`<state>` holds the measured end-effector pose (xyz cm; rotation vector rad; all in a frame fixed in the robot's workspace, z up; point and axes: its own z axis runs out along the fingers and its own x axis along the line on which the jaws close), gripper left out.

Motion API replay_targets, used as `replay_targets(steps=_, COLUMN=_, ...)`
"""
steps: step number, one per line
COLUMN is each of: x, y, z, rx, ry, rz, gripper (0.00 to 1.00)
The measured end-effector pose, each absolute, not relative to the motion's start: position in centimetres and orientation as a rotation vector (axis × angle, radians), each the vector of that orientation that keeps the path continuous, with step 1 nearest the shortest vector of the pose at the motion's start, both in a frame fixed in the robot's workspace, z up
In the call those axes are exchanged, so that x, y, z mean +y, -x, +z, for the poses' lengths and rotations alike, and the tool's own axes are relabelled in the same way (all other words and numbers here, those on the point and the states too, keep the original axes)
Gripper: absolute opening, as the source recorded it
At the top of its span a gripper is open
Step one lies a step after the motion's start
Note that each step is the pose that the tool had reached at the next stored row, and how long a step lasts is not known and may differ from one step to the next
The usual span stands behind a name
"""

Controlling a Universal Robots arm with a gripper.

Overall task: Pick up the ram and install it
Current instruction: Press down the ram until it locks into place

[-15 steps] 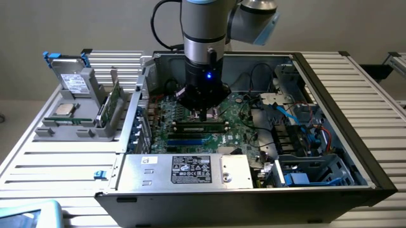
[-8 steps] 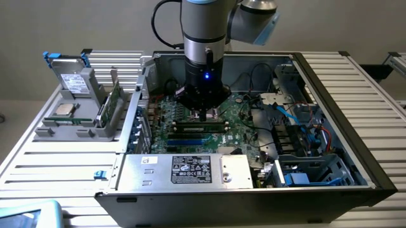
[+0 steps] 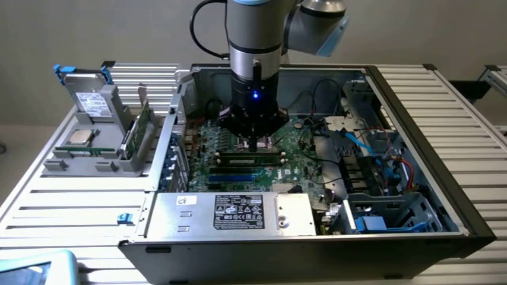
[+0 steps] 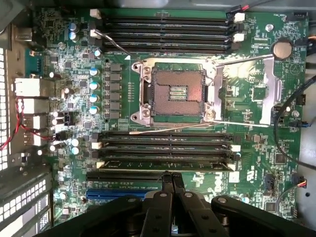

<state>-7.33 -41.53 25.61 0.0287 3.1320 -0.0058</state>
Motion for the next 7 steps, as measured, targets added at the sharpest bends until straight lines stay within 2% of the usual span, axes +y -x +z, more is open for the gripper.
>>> replay_targets(steps=7, x=-41.53, y=7.33, z=25.61, rx=3.132, ry=-0.050, rz=-0.006, gripper=0.11)
